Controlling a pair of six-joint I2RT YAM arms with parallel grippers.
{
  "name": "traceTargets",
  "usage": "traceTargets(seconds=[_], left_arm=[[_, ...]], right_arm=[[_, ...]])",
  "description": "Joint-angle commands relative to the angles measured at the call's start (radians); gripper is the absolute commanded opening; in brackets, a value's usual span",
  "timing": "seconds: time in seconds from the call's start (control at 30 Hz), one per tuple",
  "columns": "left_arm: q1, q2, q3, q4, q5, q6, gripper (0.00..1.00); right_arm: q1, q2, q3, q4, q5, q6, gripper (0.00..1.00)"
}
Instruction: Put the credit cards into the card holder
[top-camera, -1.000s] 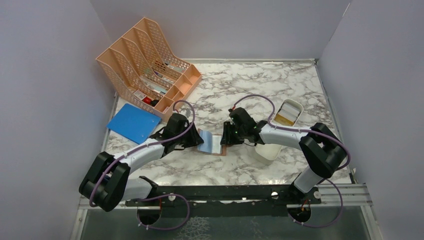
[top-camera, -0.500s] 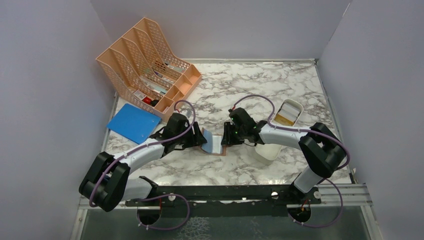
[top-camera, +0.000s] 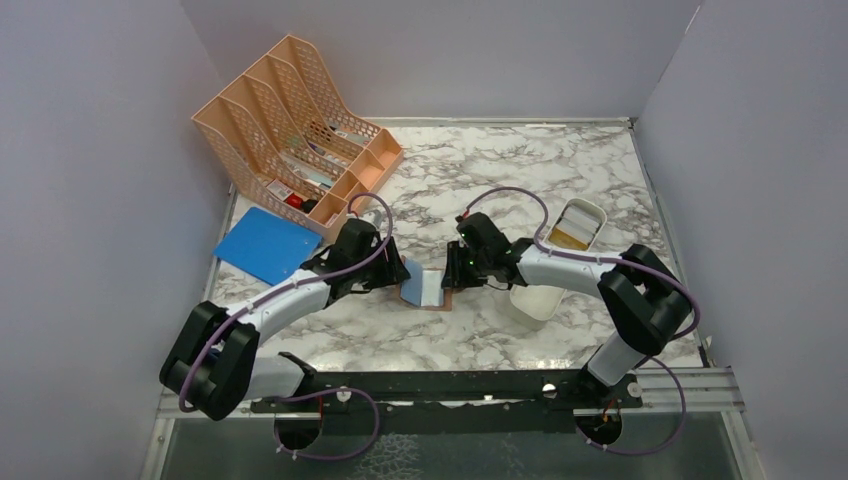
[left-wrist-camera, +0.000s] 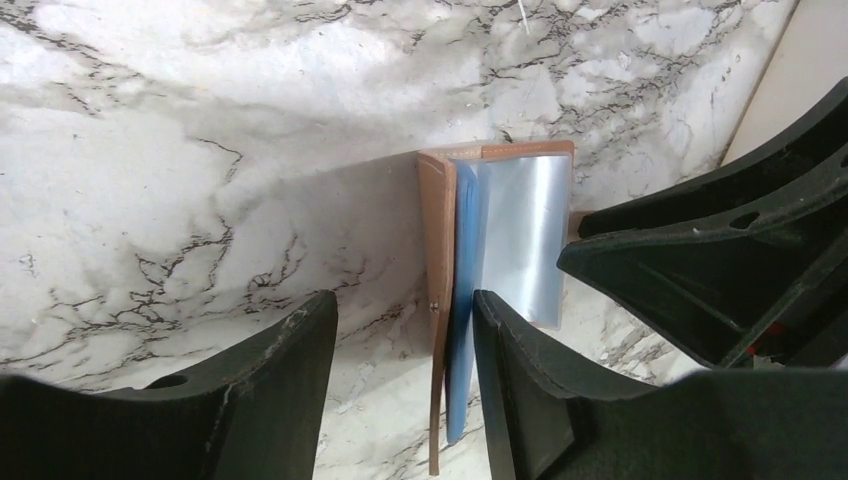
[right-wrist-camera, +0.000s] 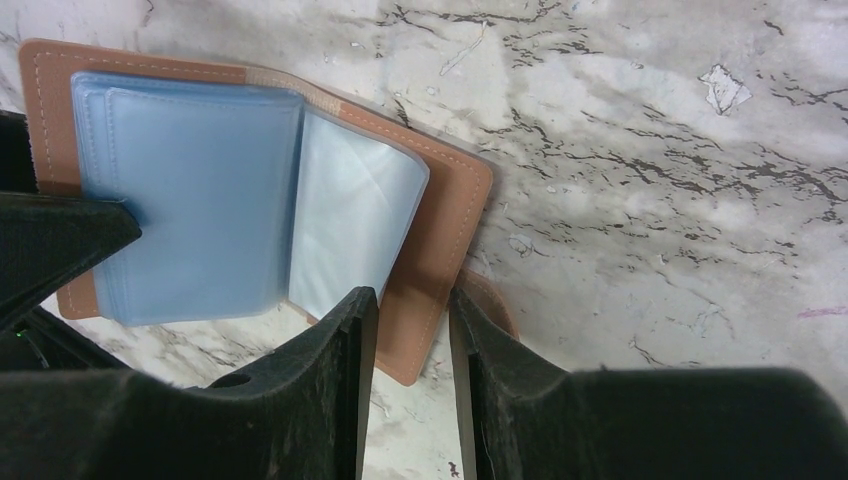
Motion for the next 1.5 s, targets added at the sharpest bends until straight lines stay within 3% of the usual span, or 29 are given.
traceTargets(seconds=[0.0,0.17,0.33,0.43,0.6,0.73,1.0,1.03,1.1,1.23,1.33,1.47], left_arm=[[0.005,0.020,0.031,-0.023,-0.027,0.025,0.56],[0.005,0.043,0.039,-0.024,-0.021,0.038,0.49],[0.005,0.059,0.042,-0.025,-0.007,0.049,0.24],[0.005,0.051,0.038,-0.005,0.034,0.055,0.16],[0.005,0.017,0.032,-0.001,0.053,0.053,0.18],[0.005,0.020,0.030,0.003,0.071,0.051,0.39],[0.005,0.029,0.031,0.001,0.088,0.056,0.39],[0.005,0.027,0.034,-0.001,0.095,0.058,0.37],[0.005,0.025,0.039,-0.001,0.110,0.063,0.22],[0.005,0.025,0.051,-0.005,0.154,0.068,0.11],[0.004,0.026,0.056,-0.005,0.195,0.062,0.08],[0.005,0.024,0.076,-0.027,0.250,0.059,0.08]], right_arm=[[0.005,0.011,0.024,-0.015,0.010,-0.003,0.37],[0.005,0.005,0.035,-0.032,0.015,-0.004,0.37],[0.005,-0.003,0.048,-0.051,0.023,-0.005,0.37],[0.004,-0.019,0.065,-0.073,0.022,-0.010,0.37],[0.005,-0.089,0.100,-0.117,0.075,-0.048,0.39],[0.005,-0.156,0.123,-0.132,0.145,-0.151,0.41],[0.003,-0.347,0.047,-0.008,0.300,-0.524,0.42],[0.003,-0.365,0.038,0.002,0.358,-0.570,0.41],[0.003,-0.392,0.023,0.007,0.436,-0.661,0.40],[0.003,-0.379,0.046,-0.043,0.665,-0.760,0.39],[-0.017,-0.324,0.054,-0.051,0.825,-0.830,0.40],[-0.108,-0.280,0.049,-0.072,0.803,-0.879,0.42]])
